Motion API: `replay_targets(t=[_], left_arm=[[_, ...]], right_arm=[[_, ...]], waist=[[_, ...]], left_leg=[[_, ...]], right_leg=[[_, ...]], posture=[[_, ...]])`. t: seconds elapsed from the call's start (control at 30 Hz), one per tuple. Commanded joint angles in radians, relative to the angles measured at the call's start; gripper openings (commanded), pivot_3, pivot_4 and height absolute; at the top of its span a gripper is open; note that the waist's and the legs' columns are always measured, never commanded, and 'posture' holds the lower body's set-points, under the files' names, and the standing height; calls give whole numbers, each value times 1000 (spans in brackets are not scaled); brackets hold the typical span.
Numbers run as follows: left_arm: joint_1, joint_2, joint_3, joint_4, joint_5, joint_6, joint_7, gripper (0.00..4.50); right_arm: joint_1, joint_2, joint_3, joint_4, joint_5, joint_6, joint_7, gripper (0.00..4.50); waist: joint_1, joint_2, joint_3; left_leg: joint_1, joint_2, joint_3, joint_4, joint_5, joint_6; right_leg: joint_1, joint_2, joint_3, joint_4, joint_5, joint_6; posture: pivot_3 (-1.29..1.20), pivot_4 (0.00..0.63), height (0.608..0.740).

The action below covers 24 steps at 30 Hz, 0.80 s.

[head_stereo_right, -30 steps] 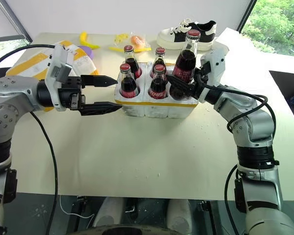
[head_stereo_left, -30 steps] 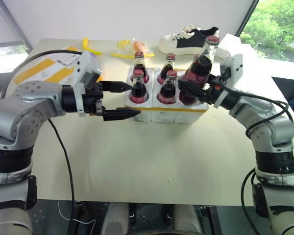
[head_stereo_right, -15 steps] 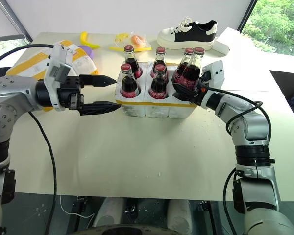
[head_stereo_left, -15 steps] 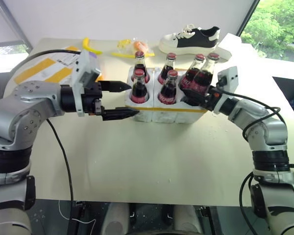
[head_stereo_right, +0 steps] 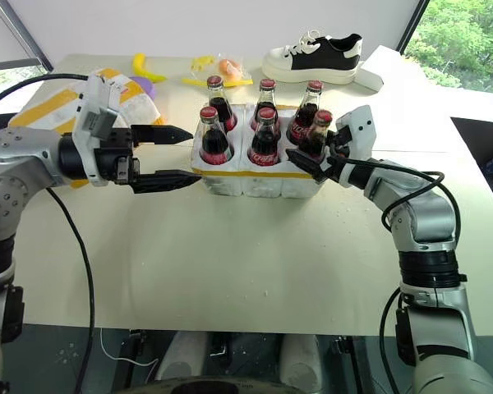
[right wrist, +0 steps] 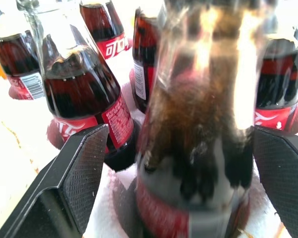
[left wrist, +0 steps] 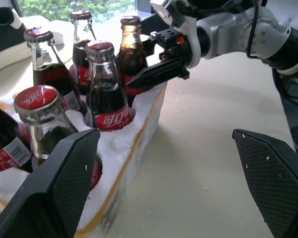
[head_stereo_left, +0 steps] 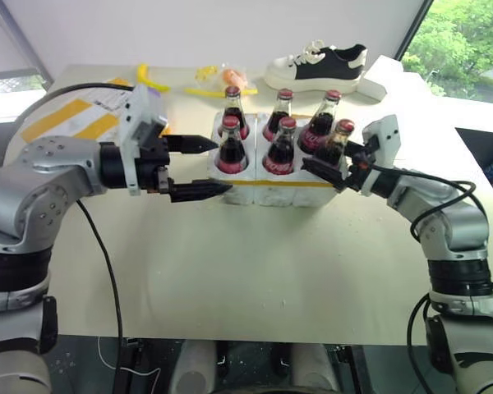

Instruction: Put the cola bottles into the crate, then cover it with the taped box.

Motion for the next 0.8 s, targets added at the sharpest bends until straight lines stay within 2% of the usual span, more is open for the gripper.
replay_targets(t=[0.03, 0.27, 0.43, 0.53, 0.67, 0.8], left_arm=[[63, 73, 61, -34, 95, -65, 46, 4500], [243, 186, 202, -45, 232, -126, 138, 4500], [508, 305, 287, -1, 530, -288, 239, 4500], [641, 317, 335, 27, 650, -321, 299, 4500], [743, 329, 326, 114, 831, -411, 413, 4500], [704, 322, 249, 261, 937, -536, 500, 4500]], right_arm=[[-21, -104, -104, -86, 58, 35, 60, 4470], [7, -298, -192, -157, 155, 126, 211, 4470], [-16, -381, -258, -206, 305, 192, 347, 4470], [-57, -388, -289, -227, 418, 250, 370, 4470], [-89, -389, -282, -250, 495, 284, 381, 4470], [-74, -395, -270, -283, 513, 278, 408, 4470]], waist=[[0, 1, 0], [0, 1, 1], [-6, 1, 1], [-5, 1, 1], [1, 1, 1], [6, 1, 1]], left_leg=[[0, 0, 0, 0, 0, 0], [0, 1, 0, -1, 0, 0], [0, 1, 1, -2, -2, 2], [0, 3, 1, -4, -4, 5], [-1, 3, 1, -5, -4, 5], [-3, 3, 1, -6, -6, 3]], right_leg=[[0, 0, 0, 0, 0, 0], [-1, 0, 0, -1, 0, 0], [-3, -1, 0, -1, 0, 0], [-4, -1, 0, -1, 0, -1], [-6, -2, 0, -2, 0, -1], [-11, -3, 0, -2, 1, -2]], posture=[[0, 150, 740], [0, 150, 740], [0, 150, 740], [0, 150, 740], [0, 150, 740], [0, 150, 740]])
